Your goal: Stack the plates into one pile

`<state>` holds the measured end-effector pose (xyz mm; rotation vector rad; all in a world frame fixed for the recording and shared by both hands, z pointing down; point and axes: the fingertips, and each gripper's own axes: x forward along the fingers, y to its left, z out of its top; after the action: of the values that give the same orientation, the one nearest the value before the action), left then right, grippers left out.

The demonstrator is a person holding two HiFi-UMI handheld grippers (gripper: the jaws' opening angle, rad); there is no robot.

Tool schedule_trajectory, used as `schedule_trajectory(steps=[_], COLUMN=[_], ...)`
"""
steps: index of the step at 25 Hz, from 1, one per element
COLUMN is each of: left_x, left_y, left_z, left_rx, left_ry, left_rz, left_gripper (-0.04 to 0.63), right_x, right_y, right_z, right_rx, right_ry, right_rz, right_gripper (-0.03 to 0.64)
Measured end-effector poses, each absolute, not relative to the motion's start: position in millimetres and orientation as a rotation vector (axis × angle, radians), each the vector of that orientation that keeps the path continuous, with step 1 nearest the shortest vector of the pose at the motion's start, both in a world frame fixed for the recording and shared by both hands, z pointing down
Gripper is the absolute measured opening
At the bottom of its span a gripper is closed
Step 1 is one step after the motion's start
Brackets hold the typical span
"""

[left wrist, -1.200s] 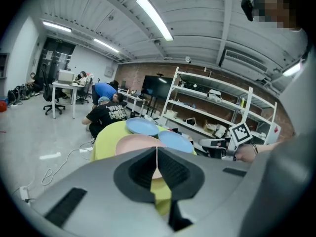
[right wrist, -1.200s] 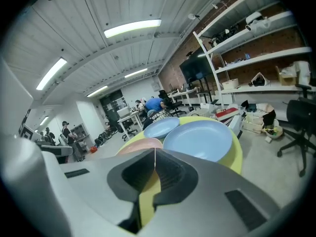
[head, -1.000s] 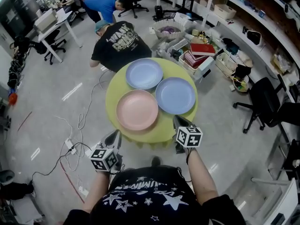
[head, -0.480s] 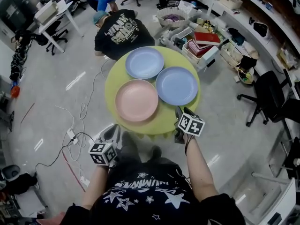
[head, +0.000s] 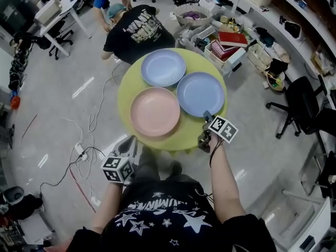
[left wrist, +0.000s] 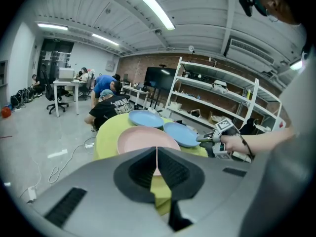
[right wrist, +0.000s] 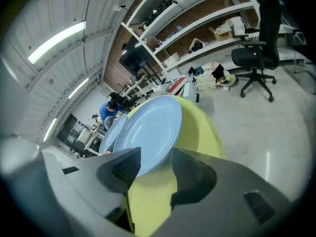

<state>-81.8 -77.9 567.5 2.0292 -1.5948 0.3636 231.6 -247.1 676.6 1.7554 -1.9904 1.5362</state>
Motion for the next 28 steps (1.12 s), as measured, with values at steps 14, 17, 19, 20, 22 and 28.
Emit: schedule_trajectory(steps=[14, 17, 19, 20, 22, 28], left_x=[-142, -152, -158, -161, -167, -173], left_y=[-132, -145, -154, -158, -166, -181], left_z=[576, 578, 579, 578, 577, 581], left_rx=[2.061, 2.069, 2.077, 2.082, 2.088, 2.113], left_ry=[-1.519, -1.493, -1.479, -1.474, -1.466, -1.425], left_rz=[0.358, 0.353, 0.347, 0.343, 0.334, 0.321], left_gripper=[0.020, 0.020, 0.020, 0.020, 0.020, 0.020], right_x=[238, 241, 245, 248, 253, 258], right_y=[-257, -255, -254, -254, -255, -255], right_z=[709, 708, 704, 701, 693, 673], right_rx=[2.019, 2.132, 2.221, 2.265, 2.329, 2.365], right_ry=[-1.661, -1.568, -1.523, -1.508, -1.497, -1.554], right_rz=[1.638, 1.747, 1.832, 1.861, 1.870, 1.775], right_gripper=[0.105, 0.076, 0.058, 0.051, 0.040, 0.038])
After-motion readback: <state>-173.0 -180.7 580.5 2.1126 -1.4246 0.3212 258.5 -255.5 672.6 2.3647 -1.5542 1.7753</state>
